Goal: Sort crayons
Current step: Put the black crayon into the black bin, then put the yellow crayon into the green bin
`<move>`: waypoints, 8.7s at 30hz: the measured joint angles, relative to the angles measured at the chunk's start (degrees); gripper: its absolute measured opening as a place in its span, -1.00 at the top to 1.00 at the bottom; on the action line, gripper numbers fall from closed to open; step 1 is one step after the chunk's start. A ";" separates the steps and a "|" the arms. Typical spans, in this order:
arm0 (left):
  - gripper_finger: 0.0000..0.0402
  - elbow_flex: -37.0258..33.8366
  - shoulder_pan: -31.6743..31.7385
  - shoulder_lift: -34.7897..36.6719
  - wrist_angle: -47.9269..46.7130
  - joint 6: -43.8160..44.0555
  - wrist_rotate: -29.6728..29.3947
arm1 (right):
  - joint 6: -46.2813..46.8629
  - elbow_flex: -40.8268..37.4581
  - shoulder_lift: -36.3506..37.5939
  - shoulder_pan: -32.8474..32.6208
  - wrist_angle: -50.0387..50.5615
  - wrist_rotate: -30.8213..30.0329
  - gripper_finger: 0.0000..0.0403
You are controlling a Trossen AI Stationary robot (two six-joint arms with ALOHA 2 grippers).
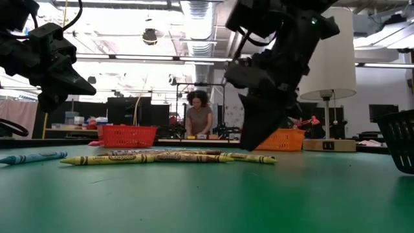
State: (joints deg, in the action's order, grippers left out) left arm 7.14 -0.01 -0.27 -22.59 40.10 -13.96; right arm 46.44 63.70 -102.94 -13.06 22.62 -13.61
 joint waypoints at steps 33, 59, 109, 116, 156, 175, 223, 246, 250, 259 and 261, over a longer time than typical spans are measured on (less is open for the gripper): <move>1.00 0.00 0.00 -0.07 0.20 -1.07 -1.68 | 1.51 0.17 -2.39 0.38 -1.27 3.06 0.96; 1.00 0.00 -0.02 -0.08 0.20 -1.07 -1.46 | 8.92 0.02 23.13 -17.15 28.07 9.97 1.00; 1.00 0.00 0.00 -0.08 0.20 -2.08 -1.90 | 10.08 4.94 14.95 -22.70 24.99 7.56 0.39; 1.00 0.00 0.00 -0.08 0.20 -1.54 -1.87 | 7.36 5.48 12.90 -14.03 20.30 -0.44 0.39; 1.00 0.00 -0.02 -0.09 0.20 -1.90 -1.85 | -6.09 8.35 -8.35 -1.89 -1.99 1.69 0.39; 1.00 0.00 -0.02 -0.09 0.22 -2.34 -1.86 | -3.37 8.44 -8.31 -1.77 0.32 1.49 0.96; 1.00 0.00 0.00 -0.09 0.22 -0.73 -1.83 | 25.54 8.31 5.08 -40.22 14.19 11.25 0.94; 1.00 0.00 -0.02 -0.09 0.21 -0.26 -1.84 | 21.84 8.31 8.73 -36.05 17.80 13.90 0.48; 1.00 0.00 -0.02 -0.09 0.20 -0.29 -1.84 | 16.68 8.31 13.02 -30.79 17.84 13.13 0.49; 1.00 0.00 -0.02 -0.09 0.21 -0.28 -1.75 | 1.35 8.35 14.95 -14.91 17.64 4.73 0.50; 1.00 0.00 0.00 -0.09 0.22 -0.24 -1.73 | -1.65 8.35 13.22 -11.76 15.86 4.55 0.50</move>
State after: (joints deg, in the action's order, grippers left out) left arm 7.14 -0.01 -0.36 -22.37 39.86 -15.68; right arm 44.79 72.05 -89.72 -24.82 38.48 -9.06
